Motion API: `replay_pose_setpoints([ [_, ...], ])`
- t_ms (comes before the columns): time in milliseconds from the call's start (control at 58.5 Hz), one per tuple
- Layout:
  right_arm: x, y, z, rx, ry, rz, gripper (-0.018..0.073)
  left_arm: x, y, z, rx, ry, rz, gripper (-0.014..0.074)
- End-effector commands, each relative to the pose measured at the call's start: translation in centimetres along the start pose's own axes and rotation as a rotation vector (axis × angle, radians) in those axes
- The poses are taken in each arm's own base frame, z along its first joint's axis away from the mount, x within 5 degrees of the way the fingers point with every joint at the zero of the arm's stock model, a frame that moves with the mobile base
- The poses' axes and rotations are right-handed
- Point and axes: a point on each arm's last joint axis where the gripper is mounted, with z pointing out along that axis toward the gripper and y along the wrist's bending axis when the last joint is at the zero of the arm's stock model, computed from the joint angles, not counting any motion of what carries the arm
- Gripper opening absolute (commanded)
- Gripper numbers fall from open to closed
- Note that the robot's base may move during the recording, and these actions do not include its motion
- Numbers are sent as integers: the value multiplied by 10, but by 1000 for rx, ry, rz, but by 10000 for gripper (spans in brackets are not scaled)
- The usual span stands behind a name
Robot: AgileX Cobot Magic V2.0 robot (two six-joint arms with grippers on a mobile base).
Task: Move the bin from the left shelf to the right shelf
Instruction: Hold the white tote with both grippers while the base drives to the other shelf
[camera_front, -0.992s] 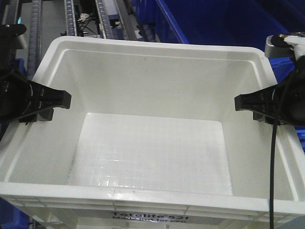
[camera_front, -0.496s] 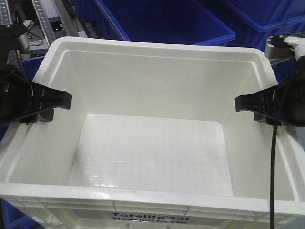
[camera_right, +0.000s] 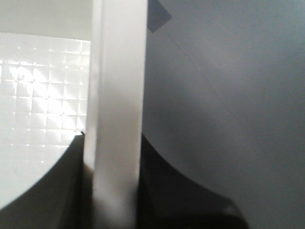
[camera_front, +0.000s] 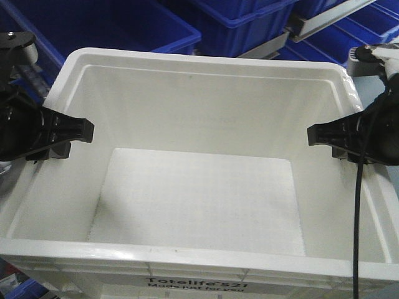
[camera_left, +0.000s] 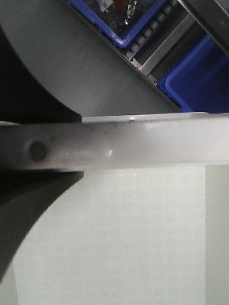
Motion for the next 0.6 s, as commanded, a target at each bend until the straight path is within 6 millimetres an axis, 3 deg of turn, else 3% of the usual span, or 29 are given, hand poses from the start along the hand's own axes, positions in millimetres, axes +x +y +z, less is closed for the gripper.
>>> replay_pose_setpoints([
  [0,-14,0,-21,-32,-174,-28,2,-8,-6,-21,89,-139,8,-6],
  [581,-14,0,-21,-32,-174,-28,2,-8,-6,-21,89,-139,8,-6],
])
